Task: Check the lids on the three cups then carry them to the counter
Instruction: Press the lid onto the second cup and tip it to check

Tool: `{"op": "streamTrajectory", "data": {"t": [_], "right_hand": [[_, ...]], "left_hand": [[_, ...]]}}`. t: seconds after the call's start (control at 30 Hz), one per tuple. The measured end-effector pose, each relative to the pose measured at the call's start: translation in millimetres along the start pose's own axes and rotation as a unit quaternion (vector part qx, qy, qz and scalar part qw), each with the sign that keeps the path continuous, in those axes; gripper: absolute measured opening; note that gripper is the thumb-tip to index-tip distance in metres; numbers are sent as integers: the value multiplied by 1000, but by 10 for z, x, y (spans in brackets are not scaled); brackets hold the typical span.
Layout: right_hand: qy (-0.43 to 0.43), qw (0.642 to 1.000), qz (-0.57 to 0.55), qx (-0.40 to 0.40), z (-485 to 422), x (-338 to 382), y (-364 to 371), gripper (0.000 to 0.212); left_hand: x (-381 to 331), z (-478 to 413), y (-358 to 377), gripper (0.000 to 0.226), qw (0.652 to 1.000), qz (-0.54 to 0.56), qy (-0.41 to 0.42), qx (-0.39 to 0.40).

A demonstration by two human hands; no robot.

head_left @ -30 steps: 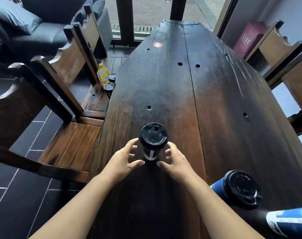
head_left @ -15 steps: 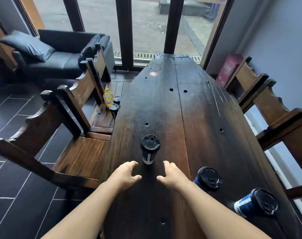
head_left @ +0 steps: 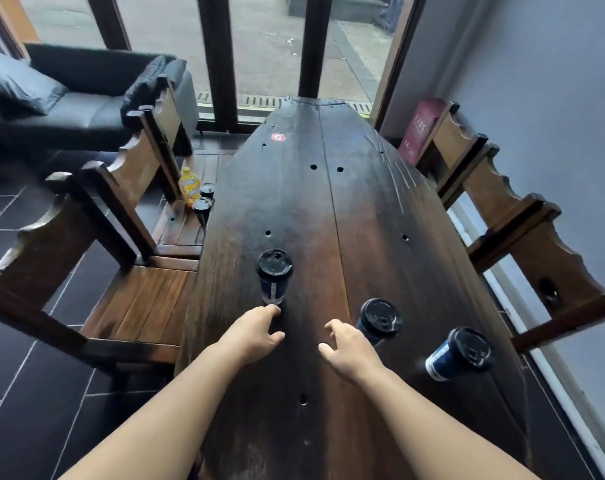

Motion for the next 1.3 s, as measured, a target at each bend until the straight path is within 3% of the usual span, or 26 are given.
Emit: {"op": "streamTrajectory", "data": {"t": [0.3, 0.47, 0.53, 0.7, 0.83, 1.07, 1.3], "right_hand": [[77, 996, -48, -3, 493, -1009, -42, 37], [140, 983, -102, -52, 539, -1551, -133, 17], [153, 975, -139, -76, 484, -1674, -170, 24], [75, 976, -193, -72, 192, -1689, -306, 73], [-9, 982, -184, -36, -86, -1614, -428, 95], [-88, 986, -138, 22, -365, -1539, -383, 105], [-66, 986, -153, 14, -399, -1510, -402, 97]], "left_hand": [[-658, -334, 819, 53, 994, -4, 51, 96], [-744, -511, 1232, 57, 989, -48, 34, 135], [-747, -562, 1346, 62, 990, -41, 17, 134], [-790, -666, 1537, 86, 994, 27, -13, 106], [-843, -752, 1636, 83, 992, 95, -11, 80], [-985, -831, 1730, 71, 982, 179, -3, 63], [-973, -858, 1754, 63, 972, 229, 1, 57]]}}
Point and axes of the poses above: each hand's wrist, its own z-axis away from the middle knuckle, its own y-axis out of the palm, x = y × z, the point moved 3 cm from there along -z, towards the middle knuckle, and after that the axes turned 15 degrees about z, right-handed, at the moved point
